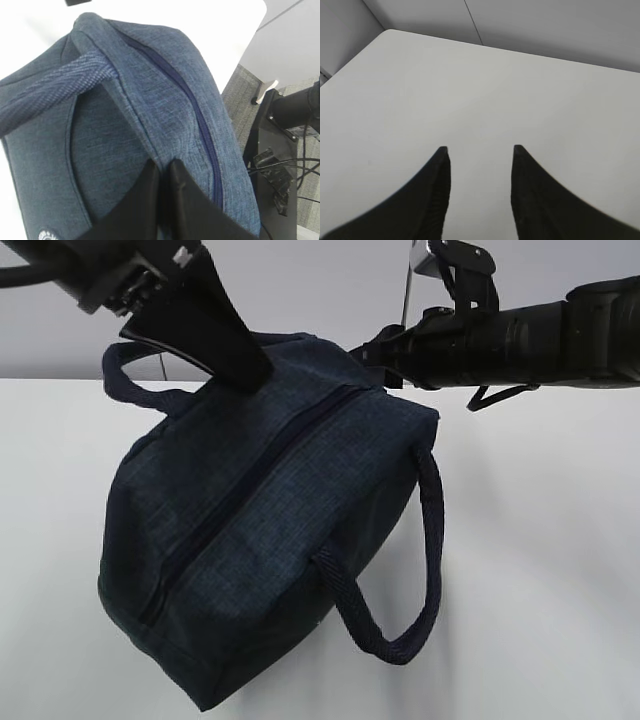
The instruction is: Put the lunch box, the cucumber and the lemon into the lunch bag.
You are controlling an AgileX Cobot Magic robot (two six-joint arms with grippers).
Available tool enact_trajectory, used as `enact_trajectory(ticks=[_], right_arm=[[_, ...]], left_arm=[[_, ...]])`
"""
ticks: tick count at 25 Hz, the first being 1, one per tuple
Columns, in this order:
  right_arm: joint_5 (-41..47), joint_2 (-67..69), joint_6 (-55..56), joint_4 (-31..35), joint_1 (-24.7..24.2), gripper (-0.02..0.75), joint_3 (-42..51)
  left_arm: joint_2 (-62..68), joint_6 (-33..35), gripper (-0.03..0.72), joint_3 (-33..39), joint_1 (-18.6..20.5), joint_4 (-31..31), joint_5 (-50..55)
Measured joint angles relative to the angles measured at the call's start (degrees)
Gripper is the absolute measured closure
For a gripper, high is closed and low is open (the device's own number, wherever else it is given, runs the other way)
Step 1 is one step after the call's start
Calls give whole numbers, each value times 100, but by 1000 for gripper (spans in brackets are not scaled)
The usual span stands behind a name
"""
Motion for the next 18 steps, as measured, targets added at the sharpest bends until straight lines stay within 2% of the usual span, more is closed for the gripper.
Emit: enact_trajectory(ticks=[6, 12, 18], right_arm=[[145, -443, 384, 0, -385, 427, 0], [145, -1231, 788, -385, -766, 427, 0], [179, -1738, 1027, -598, -764, 425, 0]], left_arm=[[0, -90, 694, 0, 0, 171, -217], [211, -286, 693, -10, 0, 151, -761], [586, -462, 694, -10, 0, -380, -1576]])
